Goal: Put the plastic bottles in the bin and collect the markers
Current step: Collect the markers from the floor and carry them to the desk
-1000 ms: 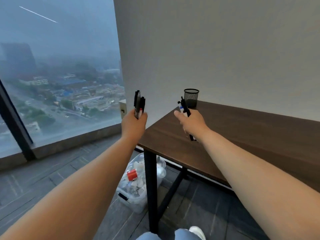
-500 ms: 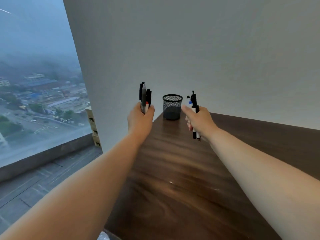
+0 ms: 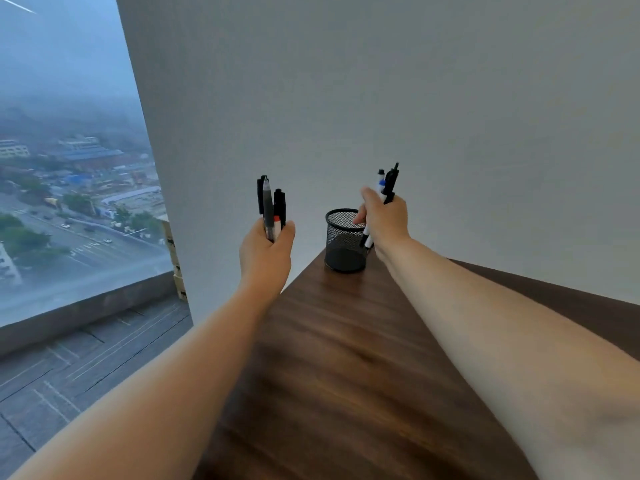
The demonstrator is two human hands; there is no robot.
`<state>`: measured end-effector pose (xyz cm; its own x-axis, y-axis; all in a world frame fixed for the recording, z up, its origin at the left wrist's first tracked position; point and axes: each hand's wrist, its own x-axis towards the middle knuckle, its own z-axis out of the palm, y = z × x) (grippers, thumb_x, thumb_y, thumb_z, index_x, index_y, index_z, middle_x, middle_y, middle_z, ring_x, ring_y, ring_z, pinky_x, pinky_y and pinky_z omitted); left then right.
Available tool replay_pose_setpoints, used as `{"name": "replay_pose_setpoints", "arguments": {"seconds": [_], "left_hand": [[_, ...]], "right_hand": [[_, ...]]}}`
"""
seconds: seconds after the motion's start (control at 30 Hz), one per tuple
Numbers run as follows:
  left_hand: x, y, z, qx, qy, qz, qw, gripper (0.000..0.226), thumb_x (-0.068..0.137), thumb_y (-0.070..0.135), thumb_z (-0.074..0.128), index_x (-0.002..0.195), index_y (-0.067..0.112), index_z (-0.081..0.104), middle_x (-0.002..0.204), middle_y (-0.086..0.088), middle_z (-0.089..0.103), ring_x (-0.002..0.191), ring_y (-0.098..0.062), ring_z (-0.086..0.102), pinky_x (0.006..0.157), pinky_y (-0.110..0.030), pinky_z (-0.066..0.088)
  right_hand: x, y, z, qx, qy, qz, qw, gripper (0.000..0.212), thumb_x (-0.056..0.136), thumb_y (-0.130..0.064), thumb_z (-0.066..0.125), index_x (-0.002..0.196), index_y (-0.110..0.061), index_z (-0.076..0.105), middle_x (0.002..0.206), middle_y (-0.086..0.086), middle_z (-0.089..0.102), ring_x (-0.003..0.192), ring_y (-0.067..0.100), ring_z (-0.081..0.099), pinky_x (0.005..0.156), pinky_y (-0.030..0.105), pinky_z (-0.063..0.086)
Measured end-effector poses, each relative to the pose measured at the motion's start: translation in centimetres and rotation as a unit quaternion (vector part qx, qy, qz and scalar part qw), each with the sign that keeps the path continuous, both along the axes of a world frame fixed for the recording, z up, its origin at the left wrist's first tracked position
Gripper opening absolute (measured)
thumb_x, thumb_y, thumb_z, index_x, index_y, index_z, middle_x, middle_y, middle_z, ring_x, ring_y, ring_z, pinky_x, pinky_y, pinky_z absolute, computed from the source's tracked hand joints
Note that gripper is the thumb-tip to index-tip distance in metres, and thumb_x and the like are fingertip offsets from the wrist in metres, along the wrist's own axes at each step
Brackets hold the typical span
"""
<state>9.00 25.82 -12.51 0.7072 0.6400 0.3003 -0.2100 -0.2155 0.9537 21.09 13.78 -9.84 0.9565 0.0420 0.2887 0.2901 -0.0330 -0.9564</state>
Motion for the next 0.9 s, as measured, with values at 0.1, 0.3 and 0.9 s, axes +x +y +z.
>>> {"name": "replay_pose_setpoints", "arguments": {"seconds": [0.1,0.3,0.9], "left_hand": [[1.4,0.4,0.2,-0.008,0.008,0.009,1.0,0.024,0.091,0.023,0.05,0.07,0.017,0.04,0.062,-0.002,0.041,0.049,-0.014,0.037,0.052,-0.028,0.037],[4.0,0.6,0.8,-0.006,0.002,0.005,1.0,0.024,0.093,0.026,0.048,0.07,0.021,0.041,0.06,0.0,0.042,0.044,-0.011,0.04,0.045,-0.023,0.036],[11.0,-2.8,3.9,-0.102,-0.053,-0.03,0.993,0.014,0.096,0.026,0.048,0.089,0.014,0.05,0.066,0.003,0.059,0.064,-0.007,0.057,0.053,-0.019,0.048]], "right_hand": [[2.5,1.1,1.7,0.032,-0.003,-0.016,0.999,0.026,0.086,-0.021,0.051,0.066,-0.006,0.058,0.055,-0.001,0.062,0.035,0.003,0.045,0.039,0.019,0.036],[5.6,2.1,1.8,0.028,0.005,0.001,1.0,0.022,0.089,-0.026,0.05,0.083,-0.01,0.064,0.054,-0.013,0.064,0.046,0.002,0.053,0.055,0.02,0.051],[5.1,-2.3,-4.6,-0.078,0.149,0.097,0.981,0.065,0.096,-0.057,0.016,0.137,-0.013,0.041,0.139,0.011,0.048,0.131,0.027,0.041,0.108,0.042,0.027]]}}
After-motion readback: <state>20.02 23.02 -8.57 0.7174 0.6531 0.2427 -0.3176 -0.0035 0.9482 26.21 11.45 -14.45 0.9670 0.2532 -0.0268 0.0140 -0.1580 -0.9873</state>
